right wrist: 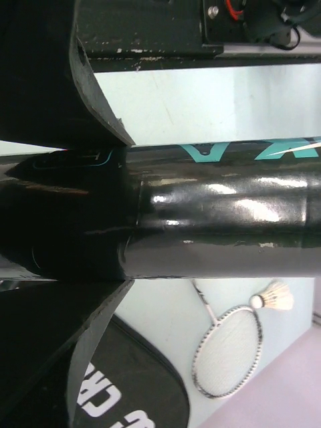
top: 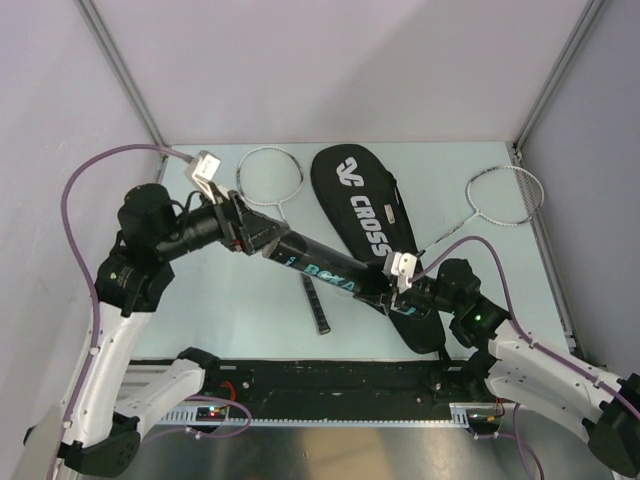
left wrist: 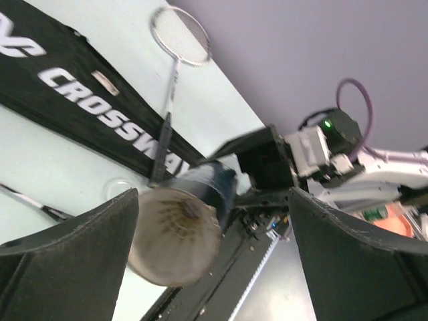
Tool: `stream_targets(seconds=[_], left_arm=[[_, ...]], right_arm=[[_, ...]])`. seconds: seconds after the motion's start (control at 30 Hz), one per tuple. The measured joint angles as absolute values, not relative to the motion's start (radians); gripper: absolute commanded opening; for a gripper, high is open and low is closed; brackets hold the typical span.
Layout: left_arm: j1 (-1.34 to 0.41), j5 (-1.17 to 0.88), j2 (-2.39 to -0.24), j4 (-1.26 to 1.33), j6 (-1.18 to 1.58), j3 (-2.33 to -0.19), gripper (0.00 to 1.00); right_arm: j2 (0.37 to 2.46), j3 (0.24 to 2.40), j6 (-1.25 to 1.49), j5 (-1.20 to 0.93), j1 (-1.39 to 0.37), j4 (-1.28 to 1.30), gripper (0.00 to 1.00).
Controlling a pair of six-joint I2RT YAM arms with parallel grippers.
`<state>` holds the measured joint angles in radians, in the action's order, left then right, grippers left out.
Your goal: Pack up the badminton gear
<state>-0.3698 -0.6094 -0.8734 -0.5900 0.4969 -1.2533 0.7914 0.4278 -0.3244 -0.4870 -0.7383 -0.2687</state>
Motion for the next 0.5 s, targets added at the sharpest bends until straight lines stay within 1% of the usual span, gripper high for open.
stream_targets(seconds=[0.2, 0.37, 0.5], left_arm=[[-0.210, -0.616, -0.891, -0.596, 0.460, -1.336, 1.00], [-0.090, -0.615, -0.963, -0.590, 0.422, -1.408, 1.00], [-0.046, -0.531, -1.039, -0.587, 0.345, -1.410, 1.00]], right_arm=[[0.714, 0.427, -0.313, -0.490, -0.749, -0.265, 0.08], [0.677, 0.424, -0.305, -0.486, -0.749, -0.260, 0.06], [0.670, 0.421, -0.288, -0.482, -0.749, -0.258, 0.06]])
